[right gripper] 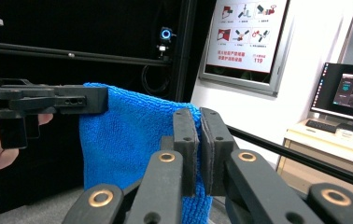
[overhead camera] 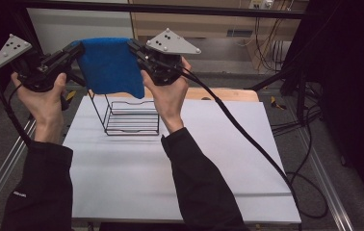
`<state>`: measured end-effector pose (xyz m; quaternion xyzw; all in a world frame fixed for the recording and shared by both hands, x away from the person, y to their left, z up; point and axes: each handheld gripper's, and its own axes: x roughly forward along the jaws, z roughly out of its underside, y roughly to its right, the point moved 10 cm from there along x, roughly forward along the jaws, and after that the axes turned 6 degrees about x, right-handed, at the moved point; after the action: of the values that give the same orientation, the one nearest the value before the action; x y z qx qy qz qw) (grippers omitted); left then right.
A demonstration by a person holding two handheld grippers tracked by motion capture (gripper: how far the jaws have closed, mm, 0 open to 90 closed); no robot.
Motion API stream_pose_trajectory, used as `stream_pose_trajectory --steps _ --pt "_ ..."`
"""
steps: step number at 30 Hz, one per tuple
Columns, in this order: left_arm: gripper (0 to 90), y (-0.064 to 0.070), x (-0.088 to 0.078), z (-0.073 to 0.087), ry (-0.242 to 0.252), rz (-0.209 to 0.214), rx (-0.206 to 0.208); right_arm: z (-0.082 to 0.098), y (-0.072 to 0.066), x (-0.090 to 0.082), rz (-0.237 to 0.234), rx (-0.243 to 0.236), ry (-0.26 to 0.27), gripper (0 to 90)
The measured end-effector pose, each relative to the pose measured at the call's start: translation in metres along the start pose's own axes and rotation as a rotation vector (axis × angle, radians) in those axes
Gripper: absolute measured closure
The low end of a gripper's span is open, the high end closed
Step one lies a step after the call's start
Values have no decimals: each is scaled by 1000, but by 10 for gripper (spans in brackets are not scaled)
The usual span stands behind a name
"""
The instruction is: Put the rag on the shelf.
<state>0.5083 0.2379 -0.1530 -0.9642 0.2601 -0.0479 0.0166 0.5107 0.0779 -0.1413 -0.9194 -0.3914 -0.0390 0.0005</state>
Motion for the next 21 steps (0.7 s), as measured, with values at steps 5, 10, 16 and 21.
stream_pose_trajectory --steps 5,10,16,21 --pt "848 -7 6 -4 9 0 -10 -6 3 8 6 -6 1 866" --pt "848 -14 14 -8 13 -4 -16 -9 8 15 12 -7 5 866" --pt "848 -19 27 -8 15 -4 -24 -10 18 24 21 -5 -2 866" --pt "848 -27 37 -6 4 -8 -33 -10 25 32 34 -25 -13 866"
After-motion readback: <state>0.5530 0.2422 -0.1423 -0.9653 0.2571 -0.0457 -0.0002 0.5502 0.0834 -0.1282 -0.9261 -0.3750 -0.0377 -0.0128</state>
